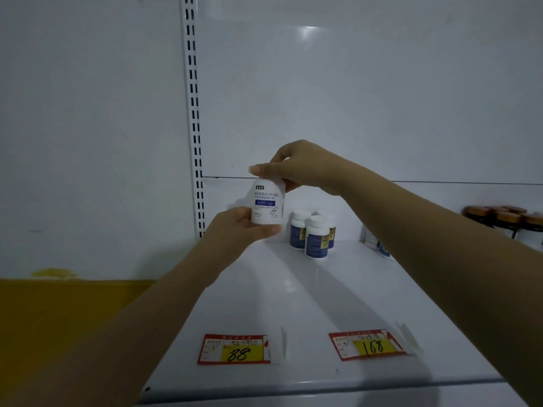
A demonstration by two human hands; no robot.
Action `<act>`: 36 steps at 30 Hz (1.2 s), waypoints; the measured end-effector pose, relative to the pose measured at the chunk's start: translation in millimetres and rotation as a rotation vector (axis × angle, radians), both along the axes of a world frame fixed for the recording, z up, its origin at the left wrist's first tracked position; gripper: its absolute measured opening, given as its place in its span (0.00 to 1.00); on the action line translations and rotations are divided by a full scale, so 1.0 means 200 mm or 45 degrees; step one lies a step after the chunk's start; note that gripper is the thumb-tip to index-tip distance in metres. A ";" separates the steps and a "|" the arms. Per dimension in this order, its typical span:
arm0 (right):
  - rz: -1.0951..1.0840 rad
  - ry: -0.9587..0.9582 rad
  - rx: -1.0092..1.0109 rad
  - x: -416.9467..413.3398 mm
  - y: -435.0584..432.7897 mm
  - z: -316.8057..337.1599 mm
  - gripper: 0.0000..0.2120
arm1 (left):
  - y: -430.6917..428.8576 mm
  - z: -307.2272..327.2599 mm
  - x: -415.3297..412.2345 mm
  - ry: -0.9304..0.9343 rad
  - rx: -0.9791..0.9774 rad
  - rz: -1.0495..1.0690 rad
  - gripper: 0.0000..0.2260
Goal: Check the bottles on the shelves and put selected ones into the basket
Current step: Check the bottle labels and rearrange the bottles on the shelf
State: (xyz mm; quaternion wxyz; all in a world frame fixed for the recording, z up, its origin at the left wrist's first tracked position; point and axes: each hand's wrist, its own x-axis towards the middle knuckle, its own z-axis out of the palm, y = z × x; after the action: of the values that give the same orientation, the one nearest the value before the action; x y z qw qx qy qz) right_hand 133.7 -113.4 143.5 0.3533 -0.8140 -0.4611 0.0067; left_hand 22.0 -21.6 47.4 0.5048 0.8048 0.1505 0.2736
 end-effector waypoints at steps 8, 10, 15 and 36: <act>0.096 0.233 0.068 -0.02 -0.03 -0.04 0.24 | -0.03 0.00 -0.05 -0.048 -0.069 0.064 0.16; 0.131 0.283 0.090 -0.03 -0.04 -0.04 0.23 | -0.03 0.00 -0.05 -0.064 -0.005 0.118 0.15; 0.194 0.369 0.151 -0.04 -0.08 -0.04 0.17 | -0.04 0.01 -0.06 -0.065 0.212 0.188 0.17; 0.238 0.404 0.260 0.00 -0.14 -0.09 0.18 | -0.10 0.00 -0.02 -0.026 0.342 0.243 0.17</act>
State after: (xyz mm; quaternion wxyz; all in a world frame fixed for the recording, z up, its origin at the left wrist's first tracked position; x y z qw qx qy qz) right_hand 134.4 -140.7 124.9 0.5000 -0.7163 -0.4715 0.1206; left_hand 17.0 -41.3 46.9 0.3661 0.8442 0.1830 0.3461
